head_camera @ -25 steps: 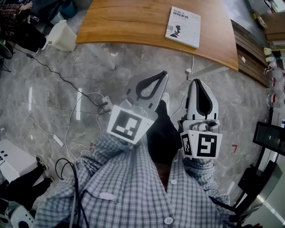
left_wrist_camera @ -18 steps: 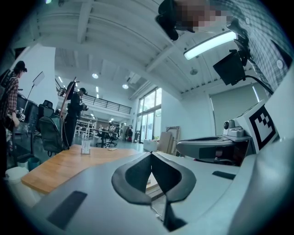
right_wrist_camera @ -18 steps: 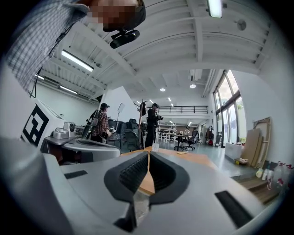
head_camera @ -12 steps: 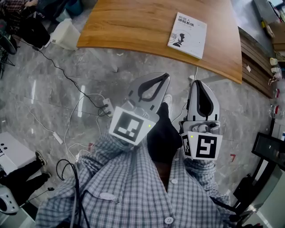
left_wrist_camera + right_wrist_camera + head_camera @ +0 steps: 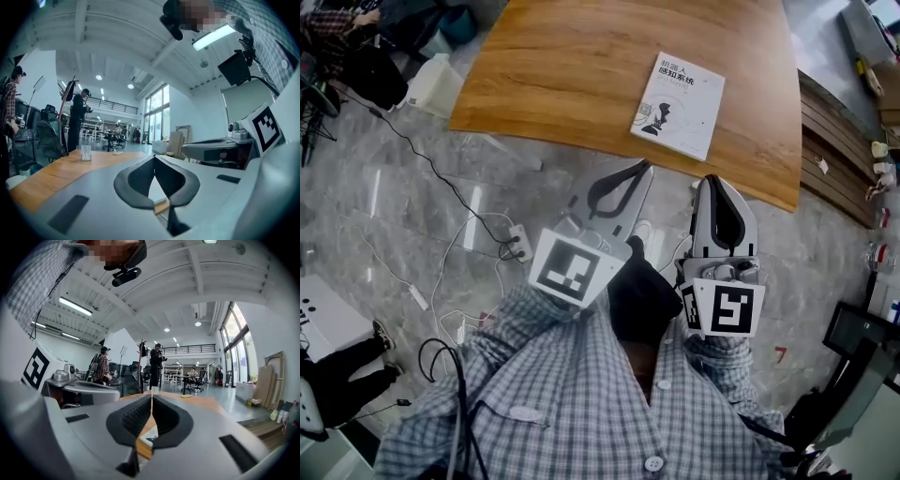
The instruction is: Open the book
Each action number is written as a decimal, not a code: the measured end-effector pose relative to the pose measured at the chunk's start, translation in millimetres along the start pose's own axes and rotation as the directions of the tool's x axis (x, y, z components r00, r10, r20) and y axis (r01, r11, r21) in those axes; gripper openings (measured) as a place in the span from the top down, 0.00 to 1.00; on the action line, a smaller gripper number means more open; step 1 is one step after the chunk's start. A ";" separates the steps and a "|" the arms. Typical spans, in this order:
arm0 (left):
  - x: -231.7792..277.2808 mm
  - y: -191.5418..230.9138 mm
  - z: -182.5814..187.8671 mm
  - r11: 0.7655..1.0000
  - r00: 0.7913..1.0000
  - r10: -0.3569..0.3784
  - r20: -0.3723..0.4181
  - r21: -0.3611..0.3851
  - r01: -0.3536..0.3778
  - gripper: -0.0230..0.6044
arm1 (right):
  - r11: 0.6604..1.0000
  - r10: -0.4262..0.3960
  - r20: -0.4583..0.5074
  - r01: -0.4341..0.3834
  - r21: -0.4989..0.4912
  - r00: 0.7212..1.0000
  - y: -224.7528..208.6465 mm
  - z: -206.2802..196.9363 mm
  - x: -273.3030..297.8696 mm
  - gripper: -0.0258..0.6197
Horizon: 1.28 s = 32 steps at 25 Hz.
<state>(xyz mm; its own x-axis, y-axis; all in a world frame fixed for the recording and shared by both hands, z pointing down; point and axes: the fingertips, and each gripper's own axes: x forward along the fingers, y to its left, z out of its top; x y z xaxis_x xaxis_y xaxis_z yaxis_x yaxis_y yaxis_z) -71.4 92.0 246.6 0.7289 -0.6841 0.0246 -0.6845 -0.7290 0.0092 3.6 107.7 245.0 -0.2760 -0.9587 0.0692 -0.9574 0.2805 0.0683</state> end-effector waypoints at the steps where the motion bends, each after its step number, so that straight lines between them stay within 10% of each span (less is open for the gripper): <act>1: 9.3 1.1 0.3 1.000 1.000 0.005 -0.001 -0.003 -0.005 0.96 | 1.000 0.003 0.000 -0.003 0.004 1.000 -8.2 -0.4 4.8 0.92; 32: 164.7 35.3 -36.6 0.993 0.986 0.105 -0.130 -0.042 -0.112 0.96 | 0.994 0.094 -0.115 -0.086 0.072 0.989 -137.1 -52.8 102.5 0.92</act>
<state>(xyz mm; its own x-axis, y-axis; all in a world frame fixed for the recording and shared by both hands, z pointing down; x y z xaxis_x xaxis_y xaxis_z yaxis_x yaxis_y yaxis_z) 24.1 -45.5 287.6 0.6449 -0.7483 0.1553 -0.7616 -0.6462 0.0489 111.1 -26.6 295.2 -0.3529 -0.9164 0.1889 -0.9338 0.3576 -0.0096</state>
